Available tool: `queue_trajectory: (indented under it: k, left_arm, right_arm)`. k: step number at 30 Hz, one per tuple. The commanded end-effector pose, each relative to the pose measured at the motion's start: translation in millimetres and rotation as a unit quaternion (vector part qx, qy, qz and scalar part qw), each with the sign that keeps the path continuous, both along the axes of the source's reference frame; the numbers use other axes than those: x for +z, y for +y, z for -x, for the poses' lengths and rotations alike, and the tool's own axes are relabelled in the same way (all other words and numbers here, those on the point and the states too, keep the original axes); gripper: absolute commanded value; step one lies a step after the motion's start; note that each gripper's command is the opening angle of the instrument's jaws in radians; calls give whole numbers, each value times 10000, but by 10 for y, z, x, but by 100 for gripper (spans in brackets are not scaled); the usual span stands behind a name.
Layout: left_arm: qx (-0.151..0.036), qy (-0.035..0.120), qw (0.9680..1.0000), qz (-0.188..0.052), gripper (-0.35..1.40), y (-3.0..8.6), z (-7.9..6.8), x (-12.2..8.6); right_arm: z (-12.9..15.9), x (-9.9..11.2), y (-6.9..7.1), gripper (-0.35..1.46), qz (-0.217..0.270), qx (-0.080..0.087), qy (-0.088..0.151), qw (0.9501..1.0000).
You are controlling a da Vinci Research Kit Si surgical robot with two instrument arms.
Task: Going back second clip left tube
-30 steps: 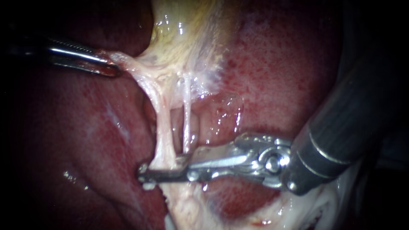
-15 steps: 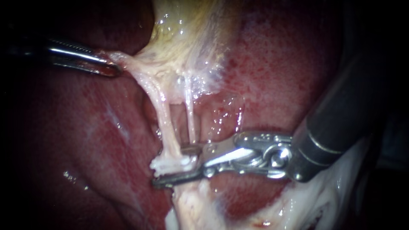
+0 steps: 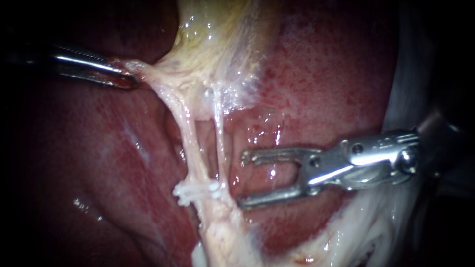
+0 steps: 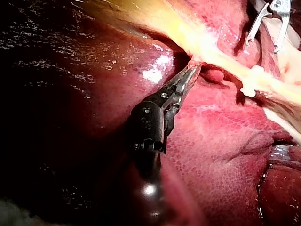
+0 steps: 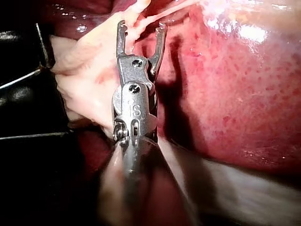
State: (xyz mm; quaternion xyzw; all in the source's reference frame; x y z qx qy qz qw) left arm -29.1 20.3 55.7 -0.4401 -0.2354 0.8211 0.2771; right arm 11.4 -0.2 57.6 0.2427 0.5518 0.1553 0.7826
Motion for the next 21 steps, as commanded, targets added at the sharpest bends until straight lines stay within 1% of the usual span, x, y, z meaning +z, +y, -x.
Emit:
queue_trajectory:
  k: [1,2,5,11,14,16,21]
  left_arm:
    - [-3,1,10000,2,-35,0,0,1]
    - [-3,2,10000,3,-35,0,1,1]
    - [-4,3,10000,6,-35,0,1,3]
    - [-15,17,10000,30,-35,-4,5,10]
    - [-33,59,9999,74,-35,-10,12,22]
    - [-15,54,9999,84,-35,-15,18,32]
    - [26,74,9999,105,-35,-20,27,53]
  right_arm:
    - [6,-1,1,50,47,-13,8,10000]
    - [14,-2,3,50,140,6,-2,9999]
    - [27,-3,9,50,302,-4,6,9995]
    - [45,-4,24,50,592,-20,10,9982]
    - [49,-4,25,50,642,-39,21,9979]
    - [50,-4,25,50,670,-48,26,9977]
    - [50,-4,25,50,703,-46,23,9975]
